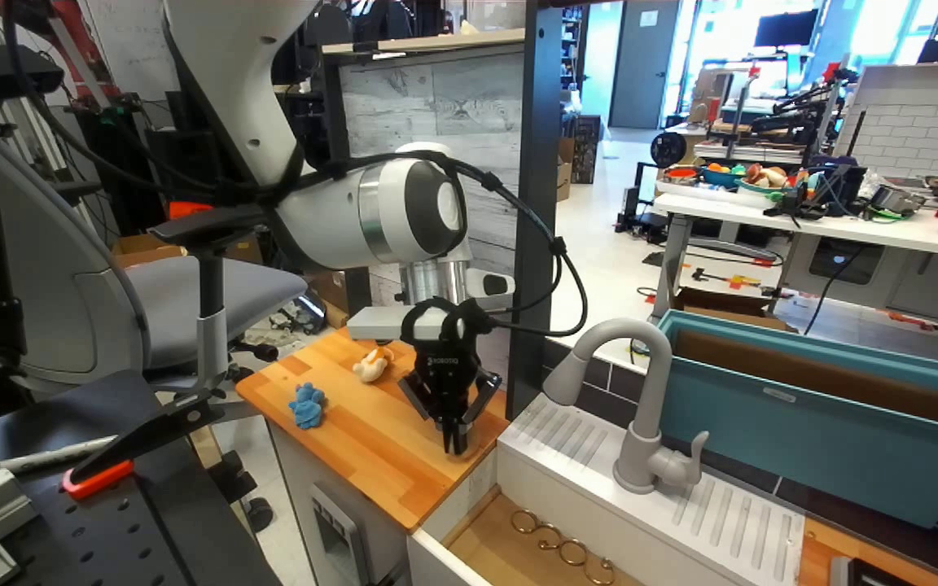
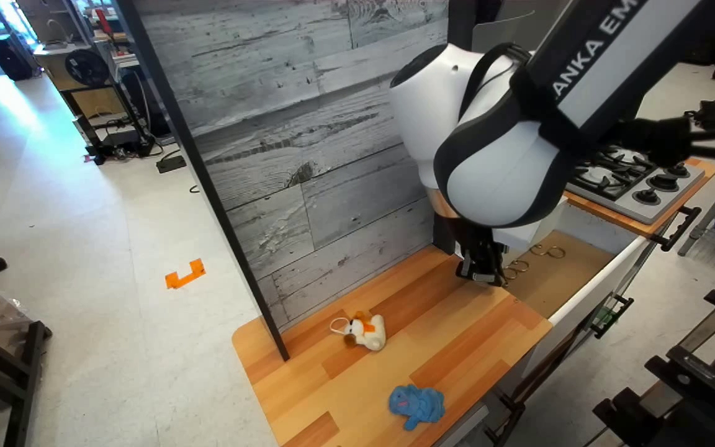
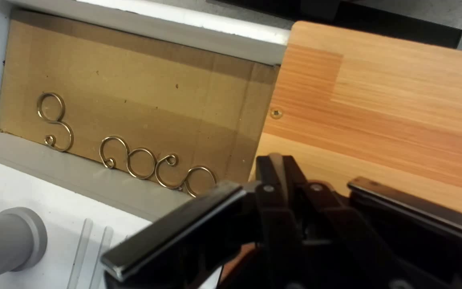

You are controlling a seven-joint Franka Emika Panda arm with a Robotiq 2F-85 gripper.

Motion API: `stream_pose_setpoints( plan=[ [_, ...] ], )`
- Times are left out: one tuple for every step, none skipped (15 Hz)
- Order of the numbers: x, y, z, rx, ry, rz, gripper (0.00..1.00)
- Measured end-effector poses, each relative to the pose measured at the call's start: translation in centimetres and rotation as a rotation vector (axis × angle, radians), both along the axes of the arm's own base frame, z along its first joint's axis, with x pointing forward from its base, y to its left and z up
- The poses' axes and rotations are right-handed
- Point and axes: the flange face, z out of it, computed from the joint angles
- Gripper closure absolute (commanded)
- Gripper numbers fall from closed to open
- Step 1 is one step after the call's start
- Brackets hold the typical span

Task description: Move the cookie to the left

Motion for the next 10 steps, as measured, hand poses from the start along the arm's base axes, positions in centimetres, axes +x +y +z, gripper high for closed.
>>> stream_pose_setpoints(
  plan=[
    [0.00,0.01,-0.43,0.000,-0.010,0.006,0.98],
    [0.01,-0.01,-0.80,0.000,-0.022,0.012,0.66],
    [0.03,-0.03,-1.00,-0.003,-0.032,0.018,0.65],
    [0.04,-0.03,-1.04,-0.009,-0.038,0.020,0.58],
    [0.10,0.01,-1.01,-0.012,-0.044,0.021,0.52],
    [0.16,0.10,-0.99,-0.011,-0.051,0.022,0.43],
    [0.24,0.20,-0.95,-0.009,-0.059,0.024,0.37],
    [0.33,0.32,-0.89,-0.005,-0.068,0.026,0.31],
    [0.42,0.44,-0.83,-0.001,-0.076,0.028,0.22],
    [0.55,0.54,-0.75,0.004,-0.087,0.030,0.16]
  ],
)
